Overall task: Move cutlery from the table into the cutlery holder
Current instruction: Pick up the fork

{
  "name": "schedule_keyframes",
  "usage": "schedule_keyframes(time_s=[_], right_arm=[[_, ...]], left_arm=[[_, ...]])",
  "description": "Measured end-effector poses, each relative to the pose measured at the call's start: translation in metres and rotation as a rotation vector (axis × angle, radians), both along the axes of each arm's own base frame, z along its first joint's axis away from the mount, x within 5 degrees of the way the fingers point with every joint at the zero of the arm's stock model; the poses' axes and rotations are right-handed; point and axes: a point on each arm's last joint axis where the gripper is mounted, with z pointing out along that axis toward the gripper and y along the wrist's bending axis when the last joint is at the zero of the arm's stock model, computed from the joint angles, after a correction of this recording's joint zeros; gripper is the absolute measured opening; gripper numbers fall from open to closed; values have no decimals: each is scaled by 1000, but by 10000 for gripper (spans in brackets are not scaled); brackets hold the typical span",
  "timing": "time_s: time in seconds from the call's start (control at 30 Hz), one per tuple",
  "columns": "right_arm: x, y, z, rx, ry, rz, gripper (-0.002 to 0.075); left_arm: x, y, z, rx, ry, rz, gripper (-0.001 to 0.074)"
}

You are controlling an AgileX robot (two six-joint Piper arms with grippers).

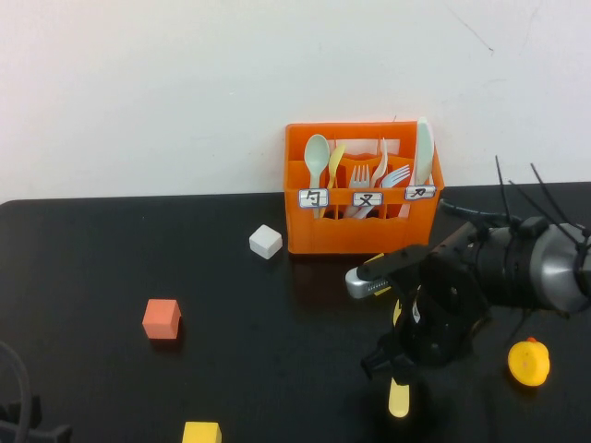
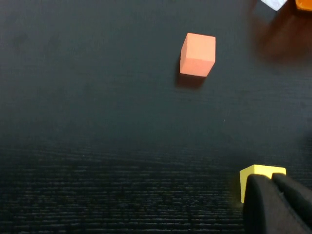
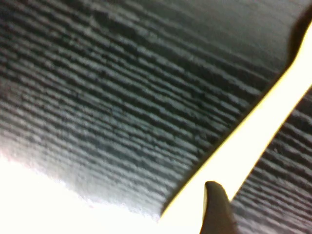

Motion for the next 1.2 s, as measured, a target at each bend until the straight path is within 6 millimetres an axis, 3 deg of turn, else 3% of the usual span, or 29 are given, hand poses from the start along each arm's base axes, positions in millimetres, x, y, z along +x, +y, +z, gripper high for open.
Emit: schedule_keyframes(time_s=[0.4,0.7,1.2], right_arm=[[3,4,-16,22,-2,-16,402],[2,5,-22,17,19,-14,455],[0,4,-28,-59,92,178,457]], left_arm=[[-1,1,-1,9,13,8,-1],[-1,1,-1,7,15,12,-1],[-1,1,-2,-6,18,24,-1]])
